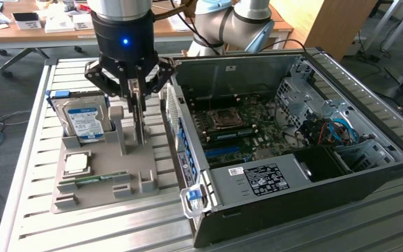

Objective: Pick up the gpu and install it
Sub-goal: 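Pick up the gpu and move the gpu toward the slot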

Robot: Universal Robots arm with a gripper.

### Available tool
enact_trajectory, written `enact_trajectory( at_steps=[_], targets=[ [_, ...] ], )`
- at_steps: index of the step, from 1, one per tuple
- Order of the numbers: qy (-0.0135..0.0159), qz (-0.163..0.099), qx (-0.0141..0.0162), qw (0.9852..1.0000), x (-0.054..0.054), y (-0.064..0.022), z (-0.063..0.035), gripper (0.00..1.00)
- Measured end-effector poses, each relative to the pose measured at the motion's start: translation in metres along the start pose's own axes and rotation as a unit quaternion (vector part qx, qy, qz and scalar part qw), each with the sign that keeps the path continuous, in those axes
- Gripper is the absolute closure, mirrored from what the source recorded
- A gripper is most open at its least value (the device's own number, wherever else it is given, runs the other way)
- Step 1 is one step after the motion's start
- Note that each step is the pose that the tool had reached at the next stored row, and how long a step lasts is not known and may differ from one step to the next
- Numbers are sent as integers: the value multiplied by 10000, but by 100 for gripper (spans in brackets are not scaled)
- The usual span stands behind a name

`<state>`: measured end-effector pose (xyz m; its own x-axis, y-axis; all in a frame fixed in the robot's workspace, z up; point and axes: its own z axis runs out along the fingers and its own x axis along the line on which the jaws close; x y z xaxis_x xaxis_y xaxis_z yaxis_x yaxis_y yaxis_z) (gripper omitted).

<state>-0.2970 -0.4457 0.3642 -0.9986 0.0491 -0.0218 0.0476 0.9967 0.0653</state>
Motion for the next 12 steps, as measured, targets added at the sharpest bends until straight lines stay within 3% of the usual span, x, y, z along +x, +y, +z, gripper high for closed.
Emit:
enact_trajectory(
  at_steps=[12],
  targets=[
    [0, 0, 0, 10000, -6, 19, -286, 73]
  ],
)
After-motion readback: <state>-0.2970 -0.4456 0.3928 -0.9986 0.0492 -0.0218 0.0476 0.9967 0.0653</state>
